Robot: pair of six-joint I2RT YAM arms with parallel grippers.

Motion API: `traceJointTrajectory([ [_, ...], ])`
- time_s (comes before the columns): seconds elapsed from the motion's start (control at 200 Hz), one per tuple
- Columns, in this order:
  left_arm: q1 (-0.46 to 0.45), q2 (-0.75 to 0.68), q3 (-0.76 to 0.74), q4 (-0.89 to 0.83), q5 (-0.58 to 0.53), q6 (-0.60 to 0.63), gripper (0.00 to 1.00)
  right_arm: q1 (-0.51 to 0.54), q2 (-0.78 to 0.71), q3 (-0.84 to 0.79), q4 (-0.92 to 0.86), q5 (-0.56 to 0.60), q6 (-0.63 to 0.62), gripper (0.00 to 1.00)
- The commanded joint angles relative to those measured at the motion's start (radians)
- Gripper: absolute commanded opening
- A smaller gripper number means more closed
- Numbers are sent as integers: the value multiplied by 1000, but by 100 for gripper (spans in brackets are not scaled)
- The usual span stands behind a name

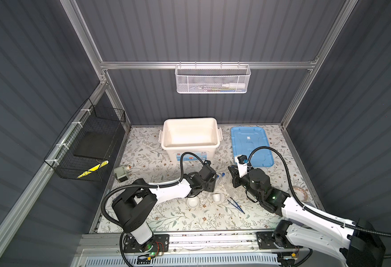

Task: Organize the chemistry lab equipment
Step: 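Open the left gripper and pull the tube away with the right gripper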

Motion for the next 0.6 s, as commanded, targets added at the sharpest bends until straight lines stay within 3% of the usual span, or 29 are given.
traceJointTrajectory([
  [0.0,6,-14,-13,4,0,11,69,11,0,-19,32,37,-15,16],
  [0.595,5,-12,-37,17,14,6,68,21,31,-65,98,89,-25,17],
])
